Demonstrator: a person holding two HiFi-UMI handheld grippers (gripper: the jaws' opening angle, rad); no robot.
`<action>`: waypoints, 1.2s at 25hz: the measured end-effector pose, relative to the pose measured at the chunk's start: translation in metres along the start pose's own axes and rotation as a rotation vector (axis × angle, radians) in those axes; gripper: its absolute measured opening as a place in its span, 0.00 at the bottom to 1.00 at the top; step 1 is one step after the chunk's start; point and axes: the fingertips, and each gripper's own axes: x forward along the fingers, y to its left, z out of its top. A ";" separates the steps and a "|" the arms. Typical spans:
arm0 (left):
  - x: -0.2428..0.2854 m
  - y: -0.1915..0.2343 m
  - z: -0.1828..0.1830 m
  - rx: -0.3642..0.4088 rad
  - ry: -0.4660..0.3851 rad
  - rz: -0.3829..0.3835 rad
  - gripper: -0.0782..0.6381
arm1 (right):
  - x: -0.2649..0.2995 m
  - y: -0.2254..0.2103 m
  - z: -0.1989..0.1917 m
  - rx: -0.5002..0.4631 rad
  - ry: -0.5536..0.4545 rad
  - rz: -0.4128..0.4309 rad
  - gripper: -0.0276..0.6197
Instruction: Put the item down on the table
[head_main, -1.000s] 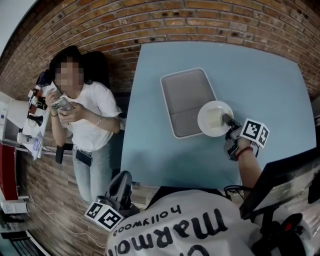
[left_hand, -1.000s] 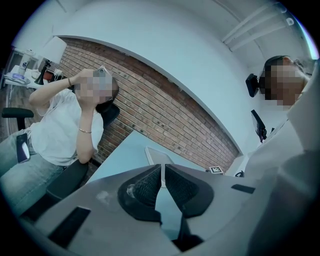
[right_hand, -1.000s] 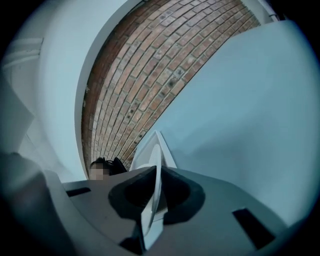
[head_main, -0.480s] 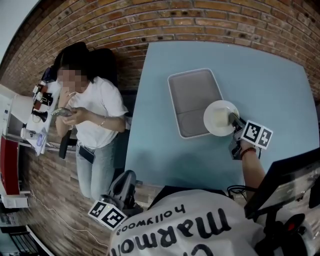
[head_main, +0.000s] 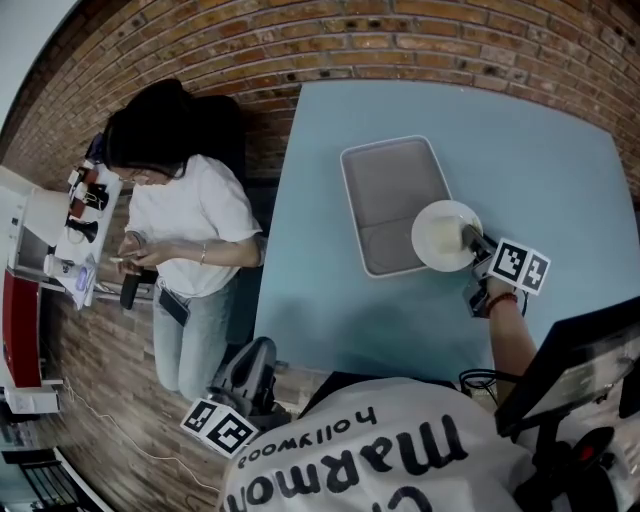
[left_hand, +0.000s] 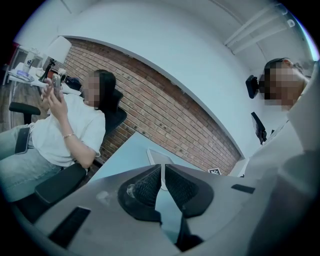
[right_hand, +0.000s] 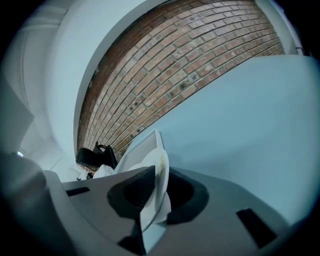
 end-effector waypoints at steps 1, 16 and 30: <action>0.000 0.001 0.000 -0.005 -0.002 0.000 0.15 | 0.001 -0.001 0.000 -0.001 0.001 -0.001 0.11; 0.005 0.002 0.003 -0.014 -0.006 0.012 0.15 | 0.009 0.003 0.006 -0.127 -0.010 -0.005 0.15; 0.003 0.005 0.006 -0.021 -0.005 0.009 0.15 | 0.010 0.004 0.002 -0.375 0.010 -0.096 0.21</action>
